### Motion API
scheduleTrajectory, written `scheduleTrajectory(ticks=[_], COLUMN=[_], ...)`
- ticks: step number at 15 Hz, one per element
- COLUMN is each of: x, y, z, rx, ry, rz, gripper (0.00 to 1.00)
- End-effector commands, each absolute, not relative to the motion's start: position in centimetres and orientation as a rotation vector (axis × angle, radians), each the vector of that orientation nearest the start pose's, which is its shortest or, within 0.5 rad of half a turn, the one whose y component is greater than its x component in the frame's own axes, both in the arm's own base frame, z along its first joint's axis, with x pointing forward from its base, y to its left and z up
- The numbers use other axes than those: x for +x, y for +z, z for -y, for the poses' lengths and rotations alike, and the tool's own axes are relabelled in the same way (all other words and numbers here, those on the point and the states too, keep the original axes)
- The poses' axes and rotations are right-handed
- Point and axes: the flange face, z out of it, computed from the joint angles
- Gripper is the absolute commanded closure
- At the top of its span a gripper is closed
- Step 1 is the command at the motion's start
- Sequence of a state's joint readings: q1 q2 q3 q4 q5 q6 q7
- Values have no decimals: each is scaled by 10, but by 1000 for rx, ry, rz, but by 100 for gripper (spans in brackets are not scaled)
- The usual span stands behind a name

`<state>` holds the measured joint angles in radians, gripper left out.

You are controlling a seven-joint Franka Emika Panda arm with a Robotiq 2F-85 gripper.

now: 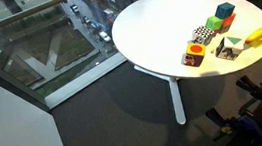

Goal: Move the blue block to the block on the left

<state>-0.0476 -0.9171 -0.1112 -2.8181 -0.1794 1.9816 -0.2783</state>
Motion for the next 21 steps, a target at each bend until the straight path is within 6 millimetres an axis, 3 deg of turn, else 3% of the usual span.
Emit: scheduleTrajectory(ticks=[1,12,18,21], x=[282,285,306,326], y=[443,444,458,463], z=[54,53,47,43], rx=[-3212,-3211,-3185,-3152], ry=[-97,-97,-125,-145], rz=[362,359,328,270], gripper=[0,0,0,0])
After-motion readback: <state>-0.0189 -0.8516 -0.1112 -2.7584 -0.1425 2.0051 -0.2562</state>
